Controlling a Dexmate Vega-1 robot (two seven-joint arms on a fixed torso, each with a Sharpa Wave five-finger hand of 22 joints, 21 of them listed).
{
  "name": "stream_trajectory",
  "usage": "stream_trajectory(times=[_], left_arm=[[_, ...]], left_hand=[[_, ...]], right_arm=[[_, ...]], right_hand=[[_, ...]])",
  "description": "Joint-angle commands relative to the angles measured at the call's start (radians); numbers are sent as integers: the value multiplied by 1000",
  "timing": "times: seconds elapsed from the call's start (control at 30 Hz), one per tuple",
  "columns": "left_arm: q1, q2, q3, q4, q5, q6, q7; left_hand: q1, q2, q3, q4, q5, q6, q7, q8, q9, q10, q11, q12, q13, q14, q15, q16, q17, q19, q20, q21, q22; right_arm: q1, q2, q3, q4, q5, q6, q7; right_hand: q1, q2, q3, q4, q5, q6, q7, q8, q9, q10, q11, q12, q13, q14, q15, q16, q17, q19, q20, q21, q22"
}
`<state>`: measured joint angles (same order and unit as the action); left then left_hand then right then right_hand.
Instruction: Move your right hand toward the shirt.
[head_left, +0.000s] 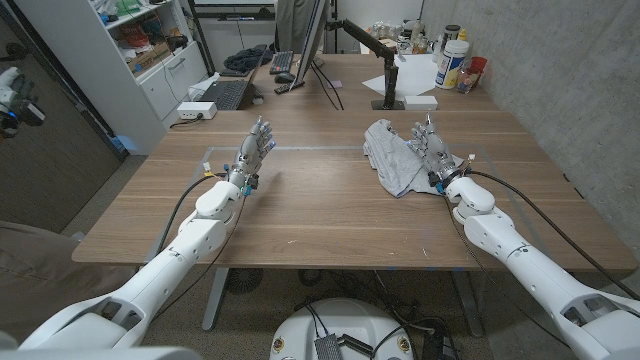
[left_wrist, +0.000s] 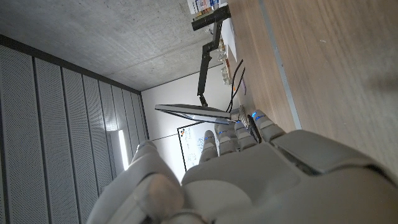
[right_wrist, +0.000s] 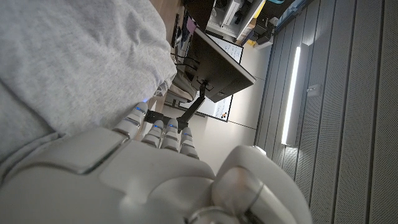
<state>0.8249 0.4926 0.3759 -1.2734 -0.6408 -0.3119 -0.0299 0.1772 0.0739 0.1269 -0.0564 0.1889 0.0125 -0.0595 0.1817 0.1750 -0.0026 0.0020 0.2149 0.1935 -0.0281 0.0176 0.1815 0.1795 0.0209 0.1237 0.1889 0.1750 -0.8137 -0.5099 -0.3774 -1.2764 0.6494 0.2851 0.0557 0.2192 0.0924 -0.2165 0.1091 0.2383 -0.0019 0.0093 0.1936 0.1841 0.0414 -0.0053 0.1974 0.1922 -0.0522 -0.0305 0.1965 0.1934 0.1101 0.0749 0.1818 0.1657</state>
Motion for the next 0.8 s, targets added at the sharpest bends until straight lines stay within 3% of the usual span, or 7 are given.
stream_trajectory(times=[0.03,0.8], left_arm=[[-8,-8,4,7,12,-8,8],[-5,-1,2,-3,11,-12,0]], left_hand=[[7,0,7,2,7,1,-9,7,4,-8,-1,5,5,-11,-2,7,5,0,8,5,2],[6,0,7,2,7,1,-9,7,4,-10,2,4,5,-13,0,7,4,0,10,5,2]], right_arm=[[22,3,-6,19,1,-3,24],[15,-2,-6,4,-18,9,5]], right_hand=[[7,-1,-5,0,5,-2,7,4,3,8,3,5,2,-9,3,5,2,8,-2,7,5],[11,0,-4,-2,5,-3,9,3,3,6,14,3,2,-13,6,3,2,7,-4,7,5]])
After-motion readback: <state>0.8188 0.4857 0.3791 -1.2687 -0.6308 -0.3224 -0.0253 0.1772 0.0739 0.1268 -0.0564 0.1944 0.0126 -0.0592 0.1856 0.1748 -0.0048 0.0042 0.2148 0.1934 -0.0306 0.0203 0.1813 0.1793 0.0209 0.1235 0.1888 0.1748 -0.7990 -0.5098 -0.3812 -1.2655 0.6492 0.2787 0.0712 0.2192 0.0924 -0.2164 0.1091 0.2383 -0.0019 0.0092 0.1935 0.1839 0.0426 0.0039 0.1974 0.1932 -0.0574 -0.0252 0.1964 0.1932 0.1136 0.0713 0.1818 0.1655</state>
